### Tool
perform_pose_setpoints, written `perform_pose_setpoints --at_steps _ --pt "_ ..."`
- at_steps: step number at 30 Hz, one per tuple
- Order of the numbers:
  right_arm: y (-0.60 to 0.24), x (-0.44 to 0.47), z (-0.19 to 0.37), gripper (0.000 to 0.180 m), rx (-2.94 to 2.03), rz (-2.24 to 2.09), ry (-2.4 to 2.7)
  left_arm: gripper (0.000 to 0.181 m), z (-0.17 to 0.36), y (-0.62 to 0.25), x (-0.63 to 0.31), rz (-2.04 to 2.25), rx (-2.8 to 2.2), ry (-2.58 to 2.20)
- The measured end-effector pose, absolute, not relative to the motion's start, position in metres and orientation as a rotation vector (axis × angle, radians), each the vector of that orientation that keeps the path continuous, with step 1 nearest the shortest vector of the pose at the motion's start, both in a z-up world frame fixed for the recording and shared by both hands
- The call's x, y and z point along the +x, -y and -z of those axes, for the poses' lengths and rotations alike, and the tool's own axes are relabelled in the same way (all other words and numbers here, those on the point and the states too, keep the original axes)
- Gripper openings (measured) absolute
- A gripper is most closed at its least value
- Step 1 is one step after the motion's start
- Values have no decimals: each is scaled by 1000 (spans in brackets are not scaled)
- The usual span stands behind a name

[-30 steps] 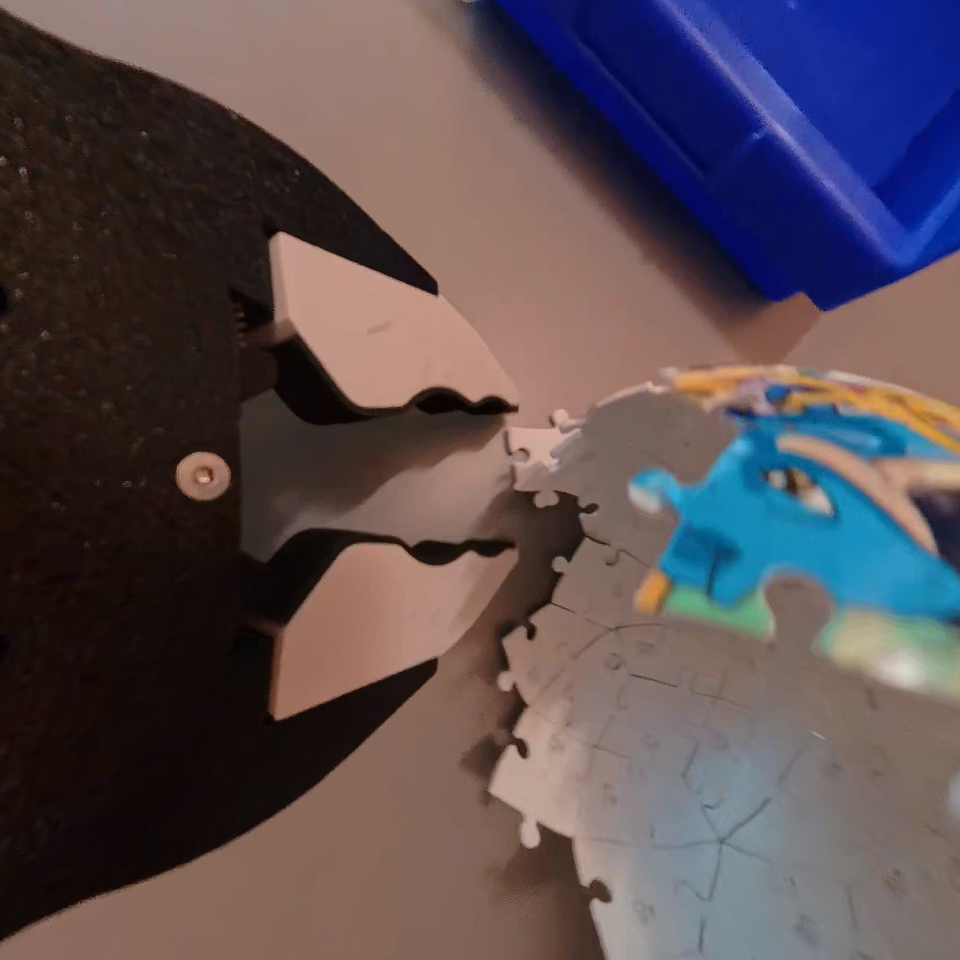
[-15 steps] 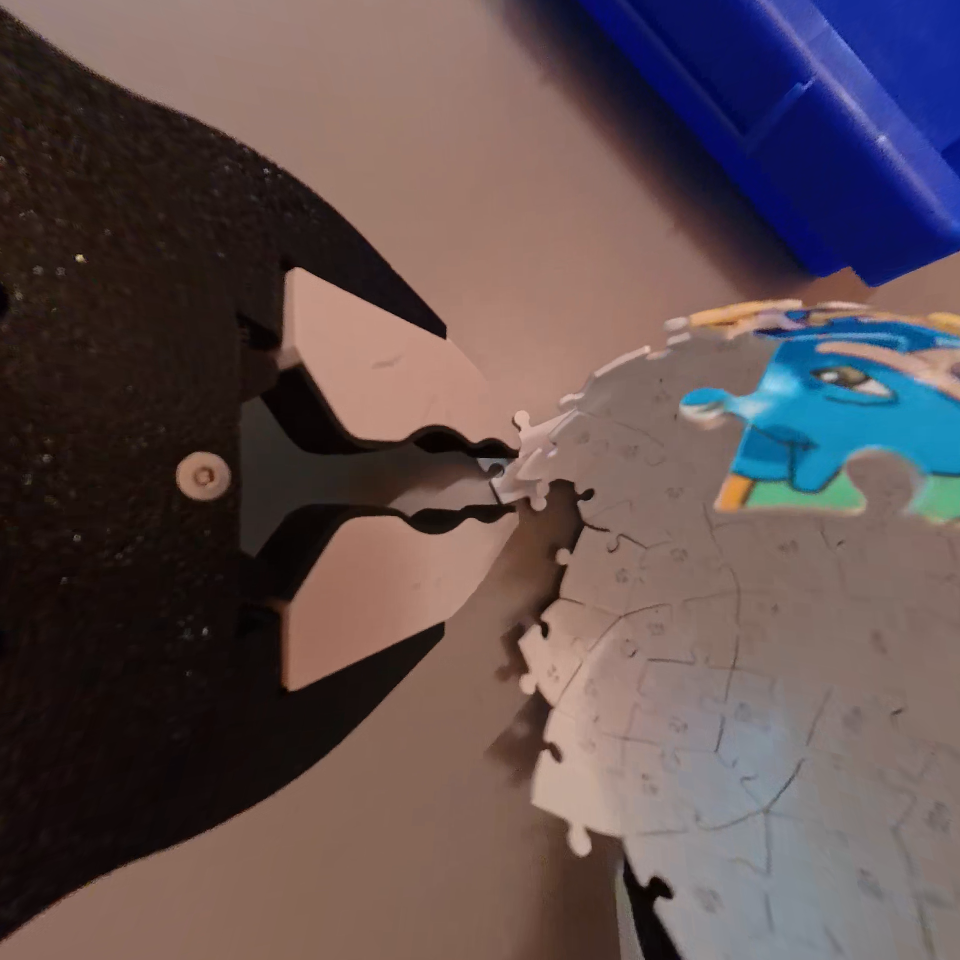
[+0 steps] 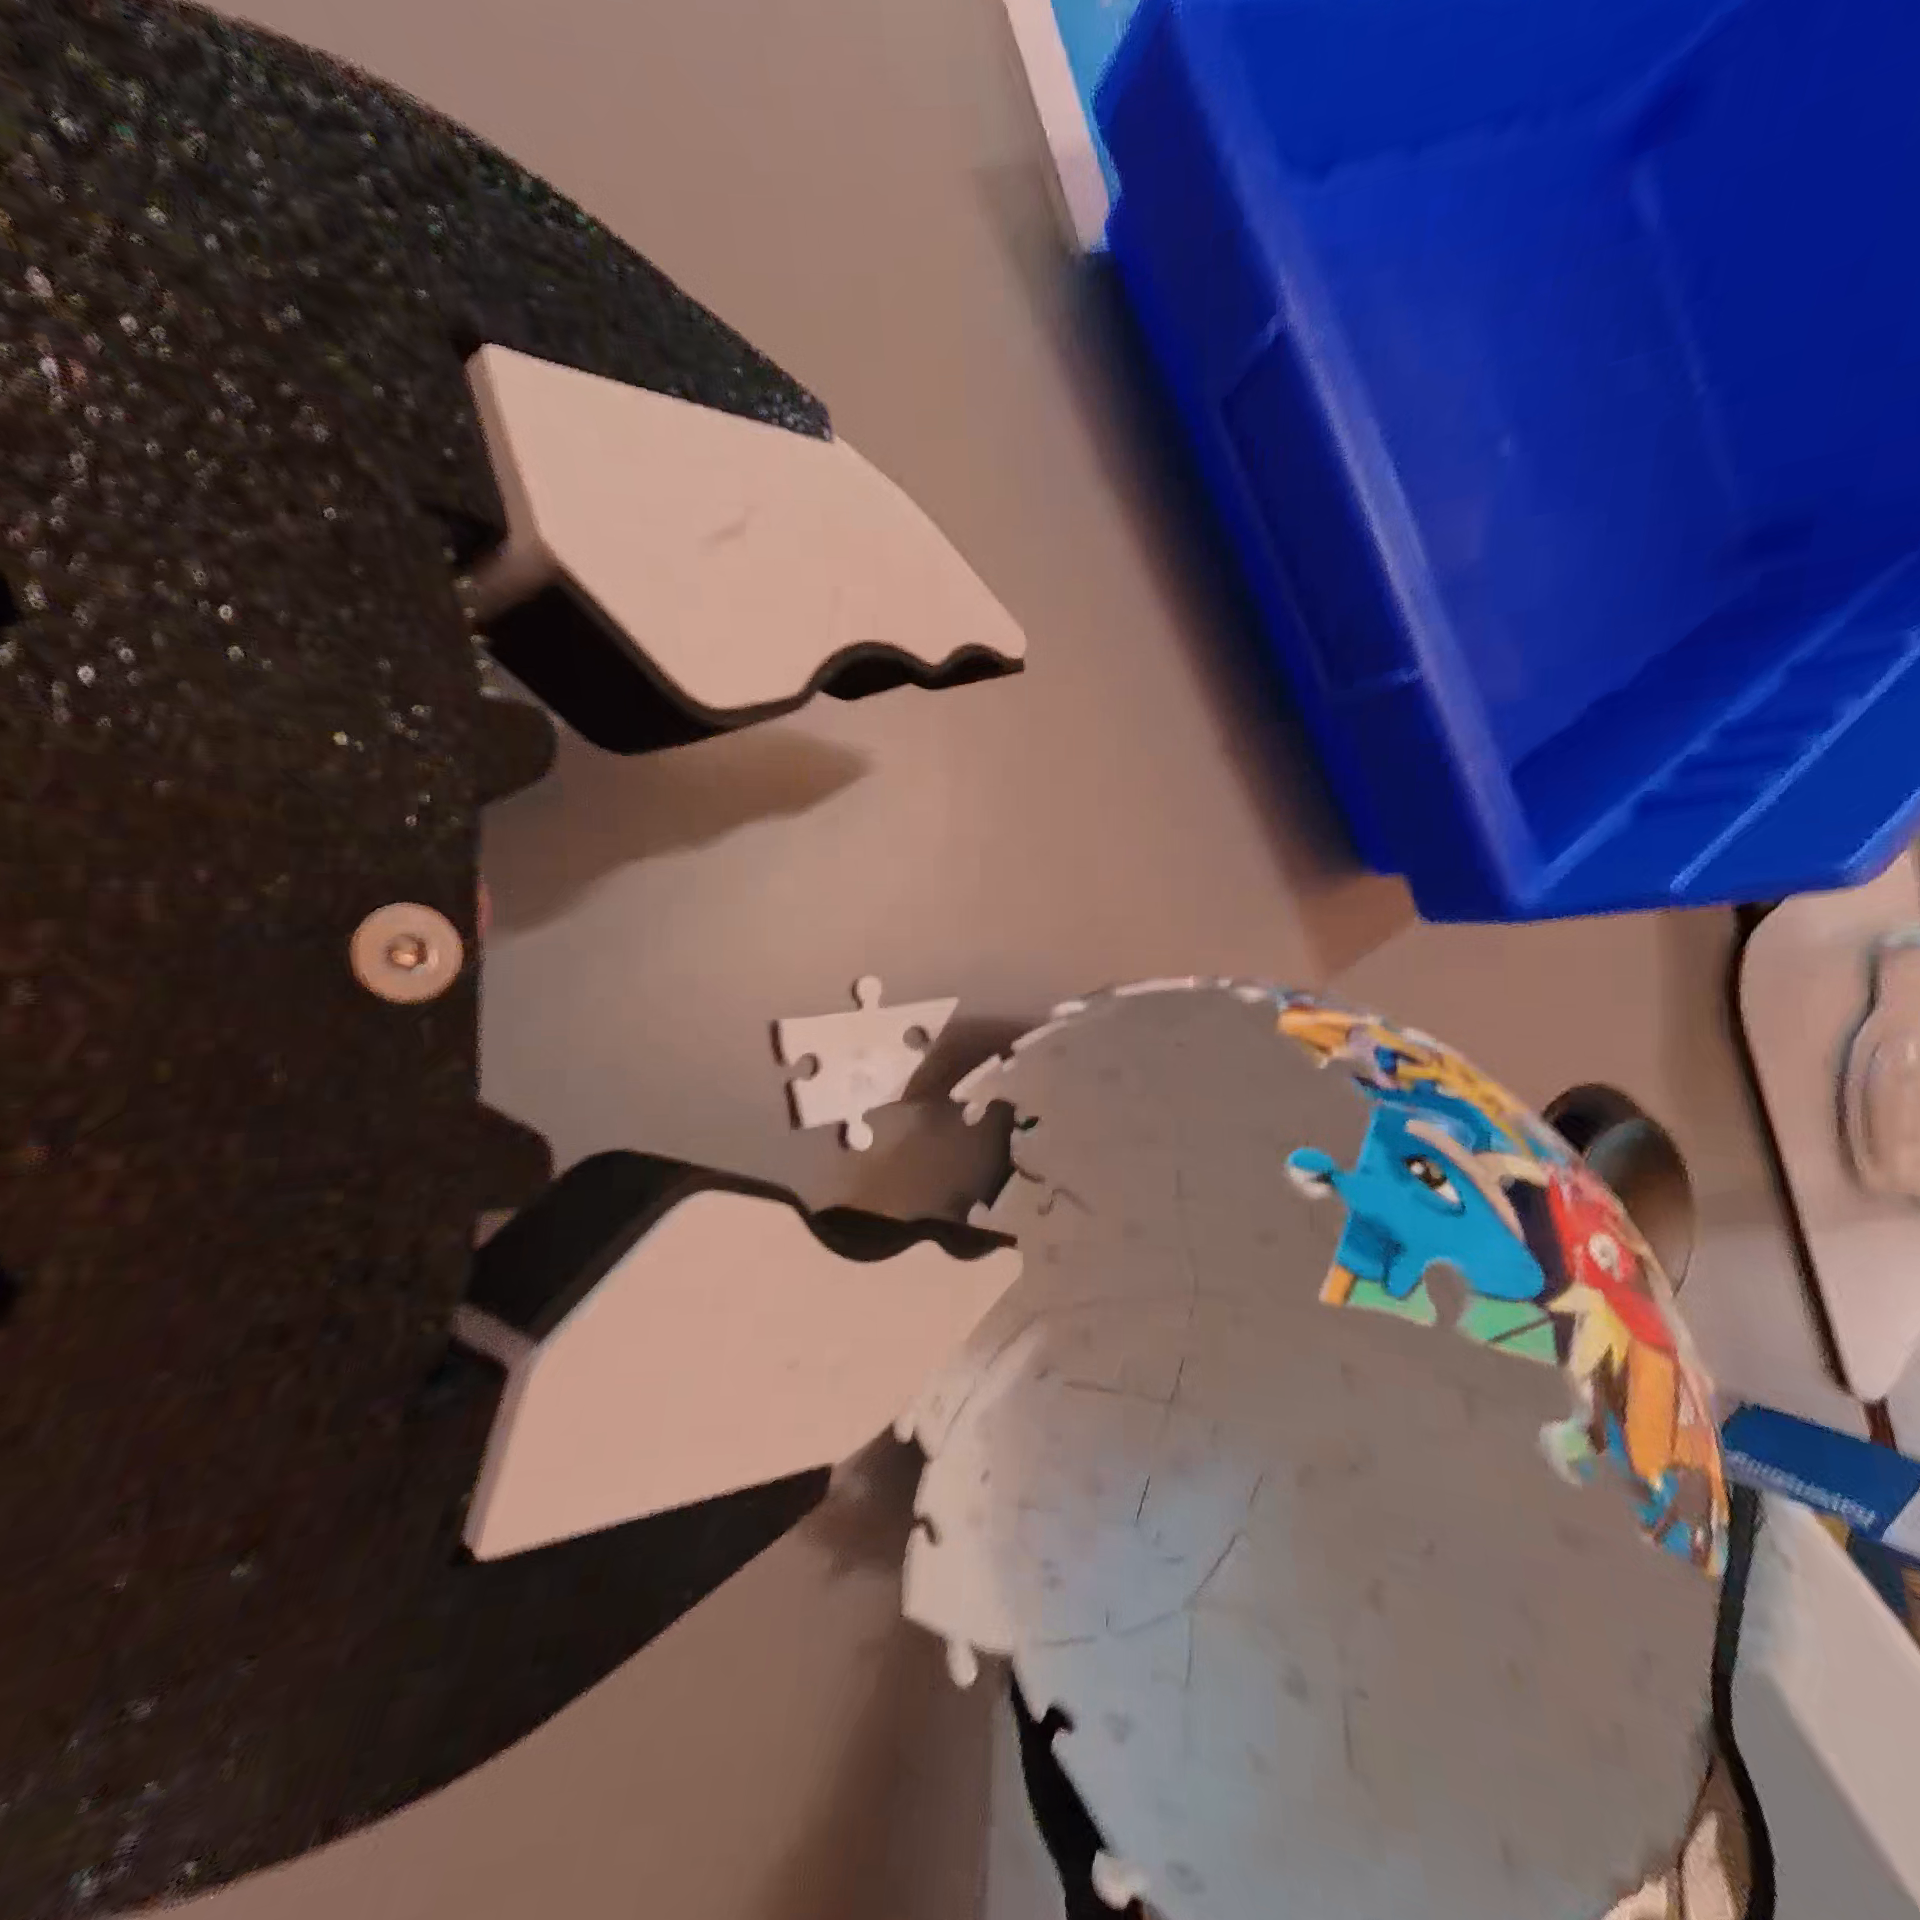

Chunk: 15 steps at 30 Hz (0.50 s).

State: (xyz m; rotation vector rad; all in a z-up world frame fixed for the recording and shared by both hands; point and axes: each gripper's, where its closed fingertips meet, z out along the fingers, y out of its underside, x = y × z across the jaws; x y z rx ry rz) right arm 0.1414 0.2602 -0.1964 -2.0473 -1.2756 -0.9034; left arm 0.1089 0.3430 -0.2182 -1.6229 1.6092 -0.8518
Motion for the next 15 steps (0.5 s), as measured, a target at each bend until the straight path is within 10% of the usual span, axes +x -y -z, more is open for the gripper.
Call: perform_pose_setpoints --at_steps 15 --pt "-262 140 196 126 -2036 907 1283 104 258 -336 140 605 -1720 -1875"
